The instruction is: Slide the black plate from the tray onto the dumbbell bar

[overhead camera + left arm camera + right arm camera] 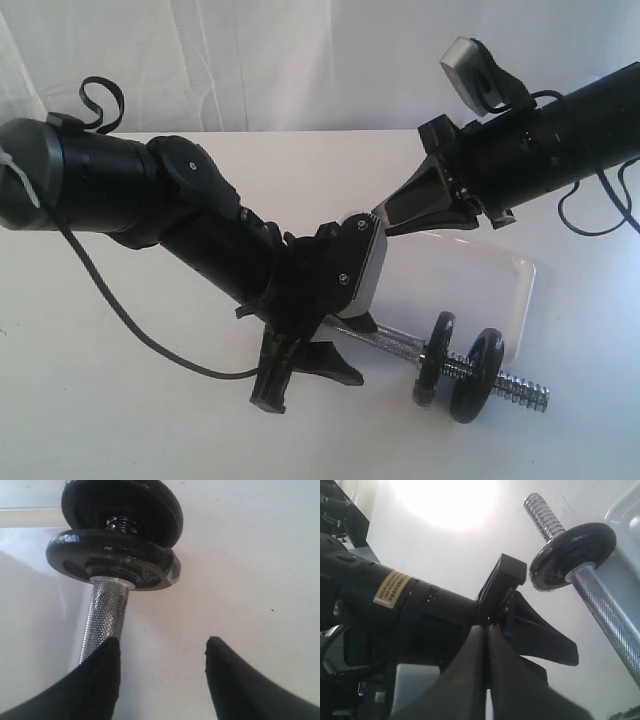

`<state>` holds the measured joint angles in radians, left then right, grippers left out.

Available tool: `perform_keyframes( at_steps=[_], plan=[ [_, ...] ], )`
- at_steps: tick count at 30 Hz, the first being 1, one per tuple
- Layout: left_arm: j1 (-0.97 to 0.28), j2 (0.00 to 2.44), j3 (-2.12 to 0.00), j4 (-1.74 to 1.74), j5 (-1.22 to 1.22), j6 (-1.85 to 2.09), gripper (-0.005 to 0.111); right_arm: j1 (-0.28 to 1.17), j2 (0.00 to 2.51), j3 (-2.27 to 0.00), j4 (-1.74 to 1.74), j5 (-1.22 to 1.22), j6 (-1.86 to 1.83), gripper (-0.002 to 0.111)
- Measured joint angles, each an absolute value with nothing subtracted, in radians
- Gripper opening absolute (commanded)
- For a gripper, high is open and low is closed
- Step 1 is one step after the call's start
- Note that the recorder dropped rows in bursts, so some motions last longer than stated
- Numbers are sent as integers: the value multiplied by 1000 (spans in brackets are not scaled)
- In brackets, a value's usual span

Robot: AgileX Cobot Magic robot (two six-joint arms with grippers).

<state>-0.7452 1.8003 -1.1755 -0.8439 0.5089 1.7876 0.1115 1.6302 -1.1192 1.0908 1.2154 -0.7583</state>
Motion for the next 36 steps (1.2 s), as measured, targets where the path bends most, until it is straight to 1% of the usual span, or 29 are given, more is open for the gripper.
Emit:
perform_keyframes(
  at_steps=[1,4,8,9,14,19,22,25,31,36],
  plan=[
    [-745,1800,-1175,-844,501,1788,51,111,1630,-1119,1091,1215,-758,0],
    [-745,1800,-1175,-844,480,1786,35,111,1630,-1119,1091,1215,-758,0],
    [-745,1800,-1175,-844,469,1785,6,111,1630,-1119,1091,1215,-758,0],
    [-745,1798,-1175,-842,469,1775,0,111,1630,-1119,1091,1215,-758,0],
    [-745,1772,-1175,-805,455,1628,0,111,1630,-1119,1091,1215,-758,0],
    [-735,1714,-1175,-583,514,1356,0,111,1630,-1119,1091,1215,-758,0],
    [-701,1672,-1175,-444,588,1172,0,111,1630,-1119,1091,1215,-758,0],
    [-642,1616,-1175,-312,618,904,0,111,1630,-1119,1091,1215,-758,0],
    [-537,1411,-1175,-149,716,540,0,111,1630,-1119,1088,1215,-769,0],
    [-525,1150,-1131,-12,797,301,0,111,1626,-1119,1042,1187,-769,0]
  ],
)
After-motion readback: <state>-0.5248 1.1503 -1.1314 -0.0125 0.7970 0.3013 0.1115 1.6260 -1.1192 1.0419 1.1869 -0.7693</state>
